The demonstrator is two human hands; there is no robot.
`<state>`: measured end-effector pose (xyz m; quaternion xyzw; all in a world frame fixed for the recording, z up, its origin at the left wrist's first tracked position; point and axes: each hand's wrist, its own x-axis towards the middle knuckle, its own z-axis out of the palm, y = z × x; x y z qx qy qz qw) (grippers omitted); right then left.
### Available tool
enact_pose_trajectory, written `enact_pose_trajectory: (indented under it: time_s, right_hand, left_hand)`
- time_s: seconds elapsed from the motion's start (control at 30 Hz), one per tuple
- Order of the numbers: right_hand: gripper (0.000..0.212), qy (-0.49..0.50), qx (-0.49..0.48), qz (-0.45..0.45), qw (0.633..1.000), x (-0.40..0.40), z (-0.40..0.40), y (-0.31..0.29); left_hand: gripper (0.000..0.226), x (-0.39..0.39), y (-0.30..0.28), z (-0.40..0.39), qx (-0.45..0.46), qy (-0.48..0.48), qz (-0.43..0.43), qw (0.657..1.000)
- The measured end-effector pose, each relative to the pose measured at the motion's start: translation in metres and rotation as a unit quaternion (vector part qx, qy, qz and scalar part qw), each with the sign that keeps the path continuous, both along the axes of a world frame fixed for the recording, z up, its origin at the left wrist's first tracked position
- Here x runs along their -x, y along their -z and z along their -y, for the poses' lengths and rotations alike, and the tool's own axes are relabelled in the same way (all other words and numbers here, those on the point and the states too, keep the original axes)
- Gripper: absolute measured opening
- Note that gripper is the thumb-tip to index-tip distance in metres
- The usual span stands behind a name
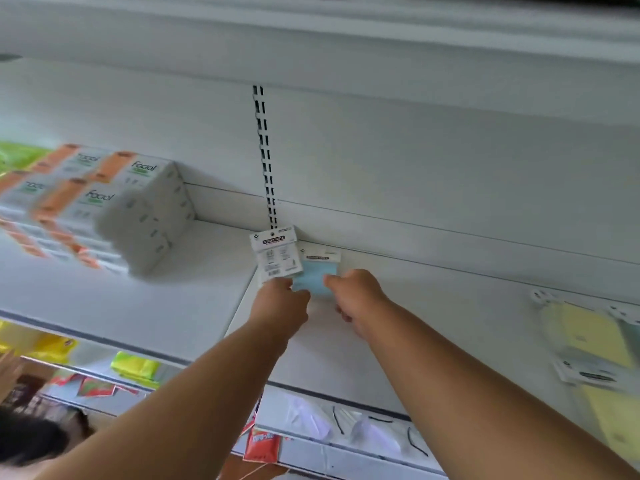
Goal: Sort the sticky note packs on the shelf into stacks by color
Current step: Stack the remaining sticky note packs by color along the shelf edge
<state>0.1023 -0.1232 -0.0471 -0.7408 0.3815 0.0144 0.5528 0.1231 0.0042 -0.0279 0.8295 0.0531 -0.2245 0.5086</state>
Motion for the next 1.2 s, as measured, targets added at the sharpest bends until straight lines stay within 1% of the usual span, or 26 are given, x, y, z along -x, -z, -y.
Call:
enact_pose_trajectory:
  time_s: [0.07, 0.13, 0.2, 0.27, 0.3, 0.37, 0.43, 0.57, 0.67, 0.73, 0.77, 0.83, 0.87, 0.93, 1.0, 1.07, 1.2]
  right_hand:
    - [0.027, 0.053, -0.004, 0.009, 0.999, 0.008, 0.010, 0.003]
    - [0.025, 0.066, -0.036, 0.031, 0.997, 0.024, 0.024, -0.004]
    - [0.025, 0.065, -0.106, 0.067, 0.990, 0.044, 0.034, -0.016]
    - [0.018, 0.070, -0.146, 0.099, 0.982, 0.068, 0.044, -0.028]
    - [0.015, 0.075, -0.137, 0.106, 0.982, 0.081, 0.050, -0.030]
    - [0.014, 0.086, -0.068, 0.100, 0.989, 0.104, 0.065, -0.031]
    - [0.016, 0.106, 0.001, 0.100, 0.989, 0.129, 0.084, -0.033]
    - [0.016, 0.168, 0.051, 0.122, 0.977, 0.200, 0.133, -0.033]
    - [0.033, 0.183, 0.128, 0.091, 0.970, 0.264, 0.173, -0.028]
    - [0.029, 0.176, 0.200, 0.044, 0.963, 0.306, 0.204, -0.026]
    - [0.027, 0.167, 0.231, 0.020, 0.958, 0.324, 0.221, -0.025]
    - [0.026, 0.139, 0.271, -0.013, 0.952, 0.356, 0.256, -0.025]
    - [0.025, 0.127, 0.287, -0.024, 0.949, 0.369, 0.273, -0.025]
    - [0.026, 0.106, 0.317, -0.049, 0.941, 0.389, 0.305, -0.029]
    - [0.027, 0.084, 0.340, -0.080, 0.933, 0.402, 0.331, -0.034]
    - [0.027, 0.058, 0.350, -0.109, 0.929, 0.409, 0.348, -0.035]
    - [0.035, 0.005, 0.361, -0.154, 0.920, 0.408, 0.359, -0.028]
  left_hand:
    - [0.012, 0.002, 0.000, 0.000, 0.094, -0.051, -0.079, 0.991]
    - [0.010, 0.008, -0.005, 0.002, 0.163, -0.077, -0.137, 0.974]
    - [0.011, 0.016, -0.010, 0.008, 0.179, -0.044, -0.143, 0.972]
    - [0.012, 0.027, -0.009, 0.020, 0.137, 0.044, -0.085, 0.986]
    - [0.012, 0.034, -0.009, 0.027, 0.115, 0.084, -0.049, 0.989]
    - [0.010, 0.049, -0.008, 0.045, 0.098, 0.138, -0.004, 0.986]
    - [0.008, 0.068, -0.007, 0.065, 0.094, 0.181, 0.005, 0.979]
    - [0.007, 0.127, -0.004, 0.115, 0.083, 0.275, 0.003, 0.958]
    - [0.005, 0.184, 0.001, 0.159, 0.066, 0.329, 0.044, 0.941]
    - [0.011, 0.223, 0.003, 0.191, 0.027, 0.349, 0.093, 0.932]
    - [0.019, 0.243, 0.004, 0.207, 0.002, 0.349, 0.118, 0.930]
    - [0.036, 0.281, 0.005, 0.239, -0.027, 0.331, 0.145, 0.932]
    - [0.042, 0.299, 0.005, 0.255, -0.035, 0.323, 0.156, 0.933]
    - [0.042, 0.328, 0.005, 0.288, -0.059, 0.321, 0.185, 0.927]
    - [0.037, 0.348, 0.003, 0.317, -0.098, 0.334, 0.216, 0.912]
    - [0.035, 0.362, 0.002, 0.337, -0.148, 0.342, 0.228, 0.899]
    - [0.033, 0.375, 0.005, 0.355, -0.240, 0.354, 0.241, 0.871]
